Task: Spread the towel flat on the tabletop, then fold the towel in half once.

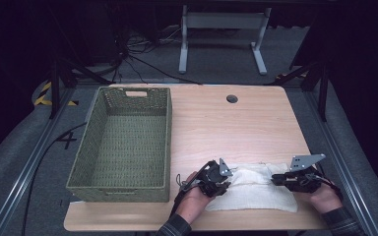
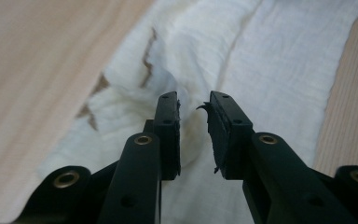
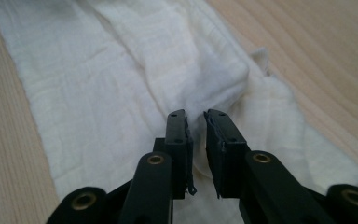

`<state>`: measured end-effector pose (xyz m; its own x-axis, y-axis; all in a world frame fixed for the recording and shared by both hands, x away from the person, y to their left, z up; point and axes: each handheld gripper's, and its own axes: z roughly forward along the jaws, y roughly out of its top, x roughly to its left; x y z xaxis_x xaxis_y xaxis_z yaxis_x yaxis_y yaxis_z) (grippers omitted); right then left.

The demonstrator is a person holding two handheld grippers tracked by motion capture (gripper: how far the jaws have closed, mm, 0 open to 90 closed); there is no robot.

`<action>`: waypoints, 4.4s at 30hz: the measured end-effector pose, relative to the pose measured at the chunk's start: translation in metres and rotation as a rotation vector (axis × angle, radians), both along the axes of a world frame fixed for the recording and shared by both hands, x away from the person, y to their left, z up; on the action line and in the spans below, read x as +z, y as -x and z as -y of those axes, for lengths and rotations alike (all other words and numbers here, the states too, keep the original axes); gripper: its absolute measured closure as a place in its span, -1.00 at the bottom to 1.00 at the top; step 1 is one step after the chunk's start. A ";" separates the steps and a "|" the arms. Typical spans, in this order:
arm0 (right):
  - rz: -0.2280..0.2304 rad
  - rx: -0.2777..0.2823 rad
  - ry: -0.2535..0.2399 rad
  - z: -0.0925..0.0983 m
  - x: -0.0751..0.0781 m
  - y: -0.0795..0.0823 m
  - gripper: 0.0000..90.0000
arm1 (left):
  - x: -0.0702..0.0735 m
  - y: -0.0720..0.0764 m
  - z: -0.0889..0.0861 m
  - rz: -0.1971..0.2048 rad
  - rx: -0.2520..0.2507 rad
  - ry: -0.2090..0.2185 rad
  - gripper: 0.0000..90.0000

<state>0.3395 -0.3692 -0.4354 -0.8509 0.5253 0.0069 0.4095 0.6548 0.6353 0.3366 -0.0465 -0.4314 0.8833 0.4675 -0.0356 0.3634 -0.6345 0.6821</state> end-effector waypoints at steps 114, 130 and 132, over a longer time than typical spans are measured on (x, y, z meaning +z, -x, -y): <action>0.059 -0.394 -0.159 0.045 -0.013 -0.164 0.42 | -0.030 -0.171 -0.031 -0.005 0.563 0.056 0.37; 0.059 -0.385 -0.119 0.041 -0.020 -0.165 0.87 | -0.031 -0.169 -0.024 0.014 0.514 0.030 0.81; 0.055 -0.381 -0.125 0.041 -0.020 -0.164 0.91 | -0.030 -0.169 -0.024 -0.003 0.513 0.036 0.91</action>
<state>0.5031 -0.4104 -0.4557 -0.5963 0.8011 0.0511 0.5712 0.3788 0.7282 0.5055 -0.0228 -0.4612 0.5404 0.8392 -0.0619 0.6239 -0.3502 0.6987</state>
